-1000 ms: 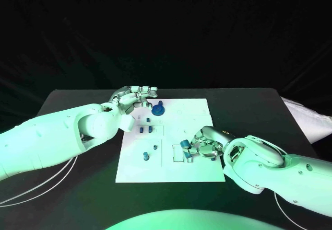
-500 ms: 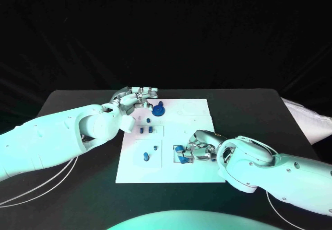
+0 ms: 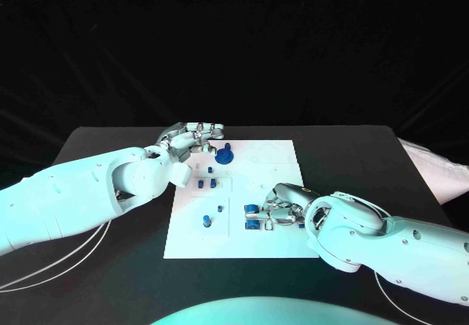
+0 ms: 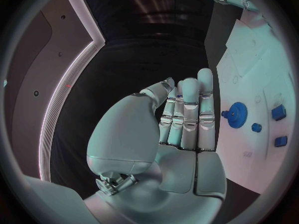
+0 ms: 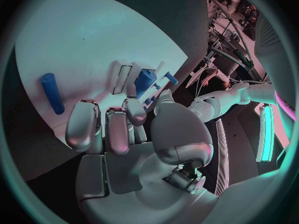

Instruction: Assemble the parts on the task board

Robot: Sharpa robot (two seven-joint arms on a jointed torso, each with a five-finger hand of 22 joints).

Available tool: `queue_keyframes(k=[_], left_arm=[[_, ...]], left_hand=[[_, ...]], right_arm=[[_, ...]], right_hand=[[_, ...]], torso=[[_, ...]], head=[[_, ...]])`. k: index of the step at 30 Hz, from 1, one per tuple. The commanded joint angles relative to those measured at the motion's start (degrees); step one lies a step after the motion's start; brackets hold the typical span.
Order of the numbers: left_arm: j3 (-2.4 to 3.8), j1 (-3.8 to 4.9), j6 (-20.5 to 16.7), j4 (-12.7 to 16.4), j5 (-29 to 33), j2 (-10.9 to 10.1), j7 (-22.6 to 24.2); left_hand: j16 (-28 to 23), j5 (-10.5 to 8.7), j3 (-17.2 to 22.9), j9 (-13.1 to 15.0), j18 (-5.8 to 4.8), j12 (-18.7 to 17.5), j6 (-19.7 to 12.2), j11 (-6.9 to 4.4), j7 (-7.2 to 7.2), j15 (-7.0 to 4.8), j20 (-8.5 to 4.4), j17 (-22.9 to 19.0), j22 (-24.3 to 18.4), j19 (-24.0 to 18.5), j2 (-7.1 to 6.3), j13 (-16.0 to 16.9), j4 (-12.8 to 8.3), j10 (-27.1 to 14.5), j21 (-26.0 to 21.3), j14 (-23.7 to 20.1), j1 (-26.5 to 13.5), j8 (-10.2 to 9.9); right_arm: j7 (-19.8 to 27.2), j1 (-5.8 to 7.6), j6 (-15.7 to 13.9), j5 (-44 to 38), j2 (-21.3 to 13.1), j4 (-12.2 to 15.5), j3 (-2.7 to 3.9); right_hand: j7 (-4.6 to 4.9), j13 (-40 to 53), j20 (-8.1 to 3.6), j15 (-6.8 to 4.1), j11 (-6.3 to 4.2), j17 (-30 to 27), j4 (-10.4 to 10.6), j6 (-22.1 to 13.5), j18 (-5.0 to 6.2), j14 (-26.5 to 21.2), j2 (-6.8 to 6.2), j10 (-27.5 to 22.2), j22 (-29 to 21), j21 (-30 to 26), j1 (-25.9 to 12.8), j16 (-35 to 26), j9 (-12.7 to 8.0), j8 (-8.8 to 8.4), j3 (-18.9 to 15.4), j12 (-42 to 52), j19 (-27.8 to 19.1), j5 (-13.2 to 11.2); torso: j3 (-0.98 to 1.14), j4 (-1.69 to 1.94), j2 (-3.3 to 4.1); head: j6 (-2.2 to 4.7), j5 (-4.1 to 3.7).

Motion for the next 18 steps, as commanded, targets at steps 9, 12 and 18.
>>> queue_keyframes(k=[9, 12, 18], left_arm=[[0.03, -0.02, 1.23, 0.05, -0.20, 0.16, 0.17], [0.03, -0.02, 1.26, 0.02, -0.20, 0.19, 0.17], [0.03, -0.02, 1.28, 0.01, -0.20, 0.19, 0.11]], left_hand=[[-0.23, 0.11, -0.39, -0.02, 0.69, 0.17, -0.48, 0.05, -0.02, -0.11, 0.26, -0.06, -0.05, 0.08, 0.44, 0.05, 0.07, -0.32, -0.37, -0.39, 0.09, 0.20], [-0.23, 0.11, -0.39, -0.02, 0.69, 0.17, -0.48, 0.05, -0.02, -0.11, 0.26, -0.06, -0.05, 0.08, 0.44, 0.05, 0.07, -0.32, -0.37, -0.39, 0.09, 0.20], [-0.23, 0.11, -0.39, -0.02, 0.69, 0.17, -0.48, 0.05, -0.02, -0.11, 0.26, -0.06, -0.05, 0.08, 0.44, 0.05, 0.07, -0.32, -0.37, -0.39, 0.09, 0.20]], right_arm=[[0.30, -0.05, 2.66, -5.16, 0.37, 0.41, 0.01], [0.20, -0.05, 3.23, -5.89, 0.56, 0.31, 0.00], [-0.01, -0.07, 3.41, -6.52, 0.81, 0.12, -0.02]], right_hand=[[-0.21, 0.53, -0.16, -0.37, -0.25, 0.29, -10.38, -0.84, -0.74, 2.96, 0.66, -0.09, 0.37, -0.20, 18.89, -0.28, 1.37, 0.27, 4.84, -0.57, -0.31, 3.17], [-0.33, 0.75, -0.23, -0.46, -0.37, 0.57, -11.90, -0.72, -0.79, 3.01, 1.19, 0.10, 0.64, -0.07, 21.09, -0.13, 1.56, 0.32, 5.94, -0.49, -0.22, 1.98], [-0.41, 0.85, -0.30, -0.51, -0.44, 0.66, -13.06, -0.62, -0.82, 3.03, 1.47, 0.22, 0.72, -0.04, 22.43, -0.09, 1.71, 0.28, 6.74, -0.59, -0.19, 1.26]], torso=[[0.01, 0.02, -0.01], [0.01, 0.04, -0.01], [0.02, -0.08, 0.02]], head=[[-0.16, -0.06], [-0.15, -0.08], [-0.20, -0.06]])
